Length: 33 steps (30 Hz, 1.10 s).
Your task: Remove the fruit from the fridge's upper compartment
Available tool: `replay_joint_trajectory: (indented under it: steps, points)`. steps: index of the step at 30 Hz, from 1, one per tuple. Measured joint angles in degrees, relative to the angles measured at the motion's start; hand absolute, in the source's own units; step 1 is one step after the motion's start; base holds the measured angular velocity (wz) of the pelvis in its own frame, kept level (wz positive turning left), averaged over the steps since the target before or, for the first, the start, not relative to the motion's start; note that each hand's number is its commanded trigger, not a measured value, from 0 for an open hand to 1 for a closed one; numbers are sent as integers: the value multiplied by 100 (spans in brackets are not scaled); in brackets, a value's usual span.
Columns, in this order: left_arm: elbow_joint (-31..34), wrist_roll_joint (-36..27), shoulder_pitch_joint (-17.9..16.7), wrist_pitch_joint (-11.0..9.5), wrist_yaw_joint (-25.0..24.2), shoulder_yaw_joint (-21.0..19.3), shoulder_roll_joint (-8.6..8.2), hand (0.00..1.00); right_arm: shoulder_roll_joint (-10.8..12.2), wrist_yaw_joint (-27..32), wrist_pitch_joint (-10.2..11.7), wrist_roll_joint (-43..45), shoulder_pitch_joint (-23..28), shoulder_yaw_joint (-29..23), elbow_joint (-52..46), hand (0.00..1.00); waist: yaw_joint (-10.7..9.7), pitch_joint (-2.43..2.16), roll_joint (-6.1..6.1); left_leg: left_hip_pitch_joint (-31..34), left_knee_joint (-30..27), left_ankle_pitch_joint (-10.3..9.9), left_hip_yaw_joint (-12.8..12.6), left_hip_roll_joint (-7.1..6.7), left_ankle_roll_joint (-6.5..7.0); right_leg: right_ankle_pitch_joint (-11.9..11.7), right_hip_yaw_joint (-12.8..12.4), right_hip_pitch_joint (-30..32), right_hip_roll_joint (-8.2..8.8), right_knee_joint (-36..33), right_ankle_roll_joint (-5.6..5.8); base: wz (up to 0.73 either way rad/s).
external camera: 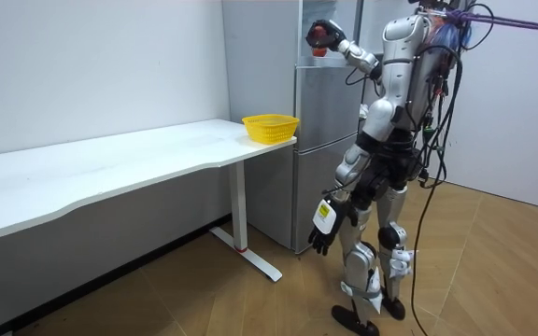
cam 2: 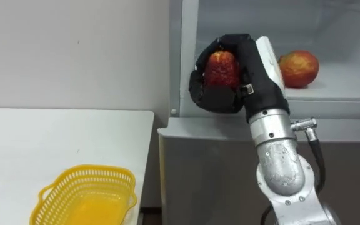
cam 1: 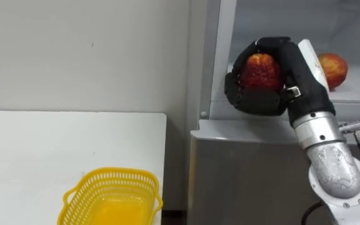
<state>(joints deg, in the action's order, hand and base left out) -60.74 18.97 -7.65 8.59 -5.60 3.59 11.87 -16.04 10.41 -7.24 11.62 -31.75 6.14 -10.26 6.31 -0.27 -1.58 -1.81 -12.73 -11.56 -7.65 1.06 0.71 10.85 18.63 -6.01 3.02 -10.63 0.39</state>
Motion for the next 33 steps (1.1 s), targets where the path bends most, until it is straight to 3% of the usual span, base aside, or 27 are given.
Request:
replay_joint_trajectory:
  steps: [3, 7, 11, 14, 17, 19, 24, 28, 33]
  points:
    - [-101, -13, 32, -162, -10, 5, -30, 0, 51, 113, 118, 279, 192, 138, -472, 100, 29, 12, 20, 11, 2, 0, -15, 27, 0, 0, 1, 2, -3, 1, 0, 0]
    - [-222, -13, 69, -176, -8, 178, -34, 0, 235, 196, 373, 909, 512, 676, -849, 100, 37, 21, 30, 14, 61, -3, -19, 29, 0, 0, 12, 3, -4, -4, 0, 0]
    - [-304, -31, 92, -261, 8, 239, -31, 0, 241, 139, 421, 1134, 516, 1104, -847, 100, 64, 34, -23, 12, 62, -1, -20, 28, -2, 0, 15, 1, -6, -7, 0, 0]
    - [-371, -32, 117, -269, -26, 238, 3, 0, 244, -8, 465, 1429, 524, 1322, -848, 100, 105, 58, -128, 26, 67, -1, -22, 25, -2, 0, 27, 16, -9, -5, 0, 0]
    - [-371, -29, 164, -270, -137, 238, 57, 0, 242, -110, 474, 1879, 529, 1513, -849, 100, 207, 28, -226, 131, 50, -1, 0, 25, -2, 0, 60, 105, -7, -8, 0, 2]
    - [-377, -29, 223, -272, -182, 241, 86, 0, 241, -206, 512, 2138, 528, 1627, -847, 100, 279, 34, -275, 175, -3, -1, 32, 18, -1, 0, 120, 125, 5, -7, 0, 10]
    - [-381, -27, 245, -272, -207, 359, 102, 0, 262, -278, 520, 2225, 523, 1845, -839, 100, 449, 41, -281, 204, -9, -1, 98, 4, 1, 0, 196, 118, 22, -3, 1, 9]
    - [-458, -9, 315, -274, -204, 355, 85, 0, 272, -328, 520, 2302, 523, 1985, -827, 100, 557, 120, -313, 227, 0, 0, 171, 4, 0, 1, 208, 117, 14, -1, 2, 5]
    - [-467, 159, 355, -273, -206, 341, 81, 0, 278, -391, 518, 2886, 523, 2029, -531, 100, 712, 110, -340, 265, 9, 0, 252, -3, -1, 1, 388, 114, 25, -1, 3, 7]
